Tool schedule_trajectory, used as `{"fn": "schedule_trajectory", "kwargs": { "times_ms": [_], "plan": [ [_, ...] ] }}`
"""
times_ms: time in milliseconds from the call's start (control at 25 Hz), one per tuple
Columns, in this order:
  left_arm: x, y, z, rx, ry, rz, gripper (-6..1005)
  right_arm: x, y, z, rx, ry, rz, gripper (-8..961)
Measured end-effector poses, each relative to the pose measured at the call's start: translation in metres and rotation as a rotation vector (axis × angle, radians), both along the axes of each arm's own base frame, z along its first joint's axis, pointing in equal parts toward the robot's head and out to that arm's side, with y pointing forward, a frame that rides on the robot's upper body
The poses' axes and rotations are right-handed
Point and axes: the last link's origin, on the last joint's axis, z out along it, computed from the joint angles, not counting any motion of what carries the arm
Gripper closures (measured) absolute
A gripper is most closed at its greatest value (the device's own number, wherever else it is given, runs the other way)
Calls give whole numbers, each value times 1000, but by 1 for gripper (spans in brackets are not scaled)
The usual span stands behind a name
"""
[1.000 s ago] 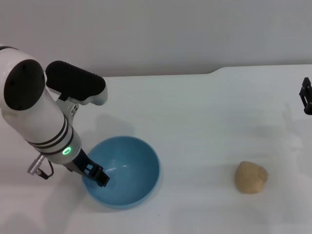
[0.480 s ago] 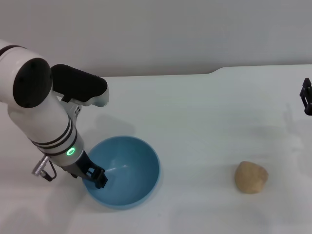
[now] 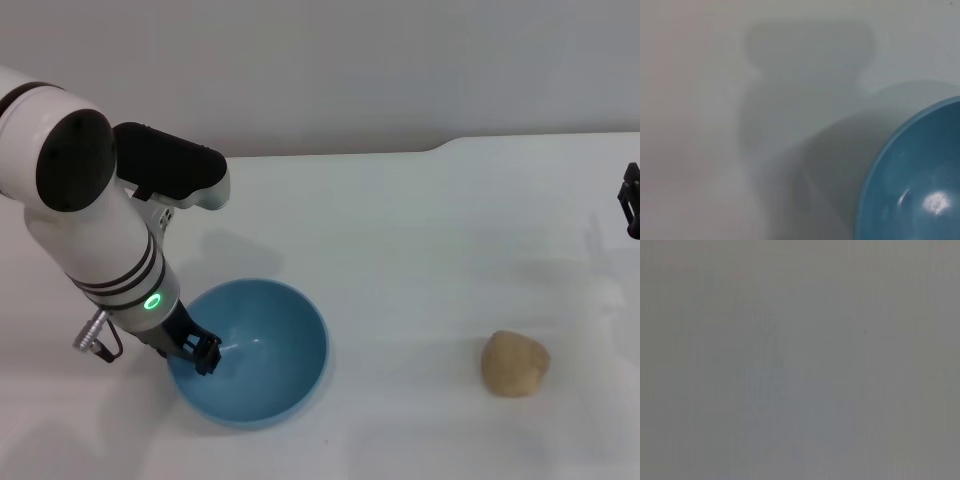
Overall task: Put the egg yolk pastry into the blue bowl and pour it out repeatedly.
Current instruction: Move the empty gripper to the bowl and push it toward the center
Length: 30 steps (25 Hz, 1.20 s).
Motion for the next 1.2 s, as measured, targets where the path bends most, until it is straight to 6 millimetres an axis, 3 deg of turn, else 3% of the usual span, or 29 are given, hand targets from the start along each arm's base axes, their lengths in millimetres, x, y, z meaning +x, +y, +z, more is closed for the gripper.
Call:
{"fn": "schedule_trajectory", "kwargs": {
  "times_ms": [400,840,1200],
  "plan": [
    [1,2,0,8,-5,-10,806,1,0,1,2,-2,-1,411],
    [2,3,1,23,-28,15,967,-2,0,0,6,11,5,411],
    [5,4,2,31,-38,26,974,-23,3,-5,3,147,74,412]
  ]
}}
